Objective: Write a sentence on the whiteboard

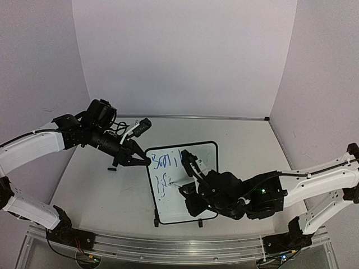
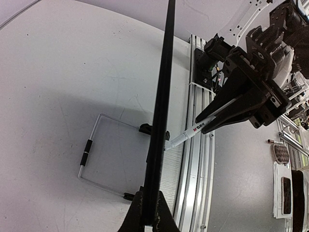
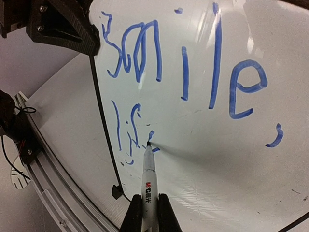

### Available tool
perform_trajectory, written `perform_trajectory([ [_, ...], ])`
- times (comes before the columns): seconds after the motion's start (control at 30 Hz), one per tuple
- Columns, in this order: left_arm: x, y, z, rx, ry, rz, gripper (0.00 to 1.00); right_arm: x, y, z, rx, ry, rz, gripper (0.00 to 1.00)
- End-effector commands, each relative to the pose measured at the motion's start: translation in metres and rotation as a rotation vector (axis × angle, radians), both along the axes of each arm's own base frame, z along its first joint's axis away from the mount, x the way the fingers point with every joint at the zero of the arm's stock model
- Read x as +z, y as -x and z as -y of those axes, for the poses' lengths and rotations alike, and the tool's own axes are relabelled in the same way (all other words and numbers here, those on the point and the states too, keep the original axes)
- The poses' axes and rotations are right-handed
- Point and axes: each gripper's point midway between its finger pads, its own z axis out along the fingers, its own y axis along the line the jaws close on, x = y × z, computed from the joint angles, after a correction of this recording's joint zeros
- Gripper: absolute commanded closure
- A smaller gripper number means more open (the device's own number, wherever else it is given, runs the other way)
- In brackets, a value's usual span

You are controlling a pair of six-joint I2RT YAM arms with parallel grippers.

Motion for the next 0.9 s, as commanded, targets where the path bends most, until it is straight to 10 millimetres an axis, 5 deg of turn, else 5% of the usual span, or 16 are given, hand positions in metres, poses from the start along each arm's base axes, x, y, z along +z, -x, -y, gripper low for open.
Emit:
perform_trajectory([
  [0.0,-0.001,-0.013,-0.005,0.045,-0.016,0.060,1.00,-0.018,0.002,0.001,-0.004,0.027,-0.050,1.00],
  [0.3,-0.001,-0.013,-0.005,0.043,-0.016,0.056,1.00,-0.032,0.007,0.001,-0.001,0.052,-0.092,1.00],
  [0.87,-0.001,-0.013,-0.005,0.044,-0.017,0.055,1.00,-0.019,-0.002,0.011,-0.051,0.052,-0.048,1.00],
])
